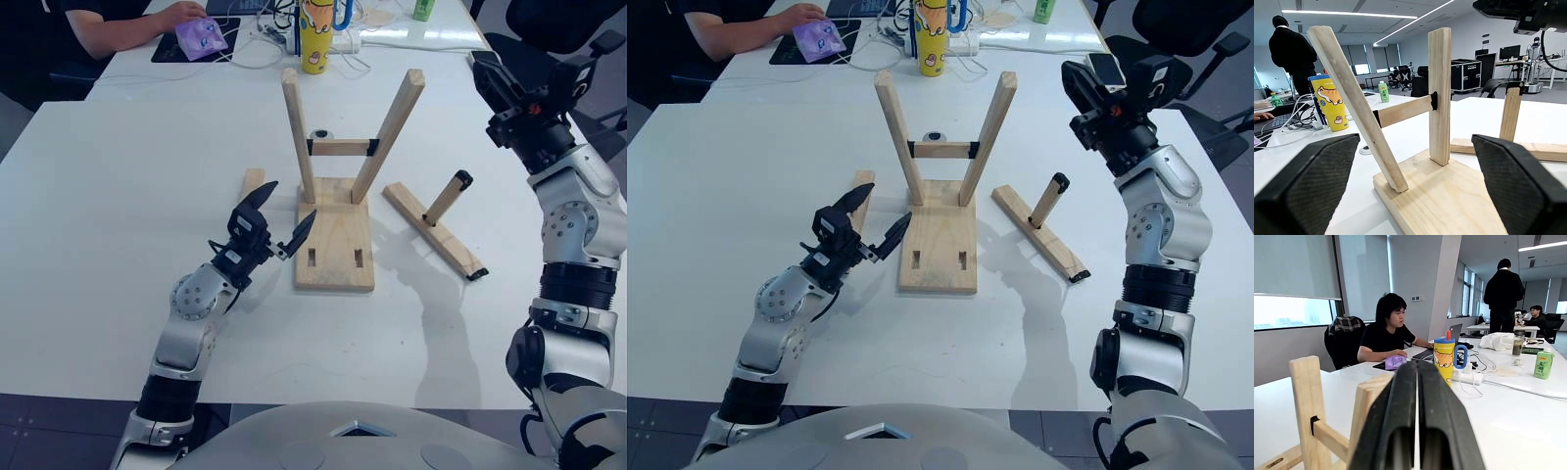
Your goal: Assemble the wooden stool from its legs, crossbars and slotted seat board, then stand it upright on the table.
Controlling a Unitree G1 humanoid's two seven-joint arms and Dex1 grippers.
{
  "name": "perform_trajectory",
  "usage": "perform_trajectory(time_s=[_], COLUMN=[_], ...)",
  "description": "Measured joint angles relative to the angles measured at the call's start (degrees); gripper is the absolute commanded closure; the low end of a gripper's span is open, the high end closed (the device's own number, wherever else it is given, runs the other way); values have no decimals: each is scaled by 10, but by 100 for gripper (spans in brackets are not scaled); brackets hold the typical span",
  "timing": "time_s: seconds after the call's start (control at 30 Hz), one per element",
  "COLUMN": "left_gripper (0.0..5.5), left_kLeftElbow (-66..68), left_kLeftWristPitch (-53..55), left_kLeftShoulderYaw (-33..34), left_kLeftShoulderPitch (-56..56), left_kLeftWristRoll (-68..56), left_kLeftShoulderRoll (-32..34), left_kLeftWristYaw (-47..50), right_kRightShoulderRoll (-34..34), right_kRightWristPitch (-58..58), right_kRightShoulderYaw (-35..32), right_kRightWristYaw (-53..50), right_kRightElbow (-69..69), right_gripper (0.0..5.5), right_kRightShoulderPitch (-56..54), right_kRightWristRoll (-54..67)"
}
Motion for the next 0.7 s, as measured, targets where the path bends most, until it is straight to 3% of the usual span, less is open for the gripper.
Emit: perform_trajectory(time_s=[0.2,0.37,0.7], left_gripper=[126,126,126], left_kLeftElbow=[2,8,22], left_kLeftWristPitch=[0,0,0], left_kLeftShoulderYaw=[0,5,14], left_kLeftShoulderPitch=[0,-7,-25], left_kLeftWristRoll=[1,1,-1], left_kLeftShoulderRoll=[-5,-4,-5], left_kLeftWristYaw=[4,3,-1], right_kRightShoulderRoll=[9,26,10], right_kRightWristPitch=[-38,-53,-70], right_kRightShoulderYaw=[-13,45,62], right_kRightWristYaw=[-11,-16,-52], right_kRightElbow=[9,70,97], right_gripper=[546,546,546], right_kRightShoulderPitch=[-37,71,52], right_kRightWristRoll=[-9,-70,-109])
